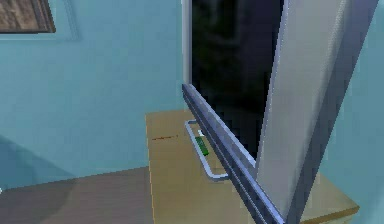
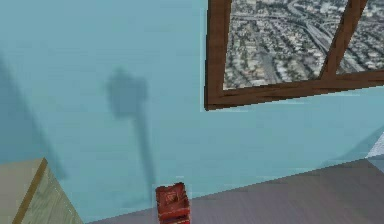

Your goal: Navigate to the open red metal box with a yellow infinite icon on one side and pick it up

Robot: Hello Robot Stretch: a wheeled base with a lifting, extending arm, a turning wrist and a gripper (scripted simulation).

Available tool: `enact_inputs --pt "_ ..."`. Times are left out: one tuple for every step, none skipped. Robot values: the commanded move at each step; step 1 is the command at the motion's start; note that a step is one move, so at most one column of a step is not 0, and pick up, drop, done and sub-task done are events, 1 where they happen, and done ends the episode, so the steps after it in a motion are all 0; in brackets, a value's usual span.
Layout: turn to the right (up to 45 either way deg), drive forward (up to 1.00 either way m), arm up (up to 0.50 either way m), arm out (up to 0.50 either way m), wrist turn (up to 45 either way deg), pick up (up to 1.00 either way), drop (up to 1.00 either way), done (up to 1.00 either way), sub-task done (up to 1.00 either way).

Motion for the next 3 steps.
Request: enact_inputs --pt "0.0 0.00 0.00 0.42 0.0 0.00 0.00 0.00 0.00" --pt "0.0 0.00 0.00 0.00 45.0 0.00 0.00 0.00 0.00" --pt "0.0 0.00 0.00 0.00 45.0 0.00 0.00 0.00 0.00"
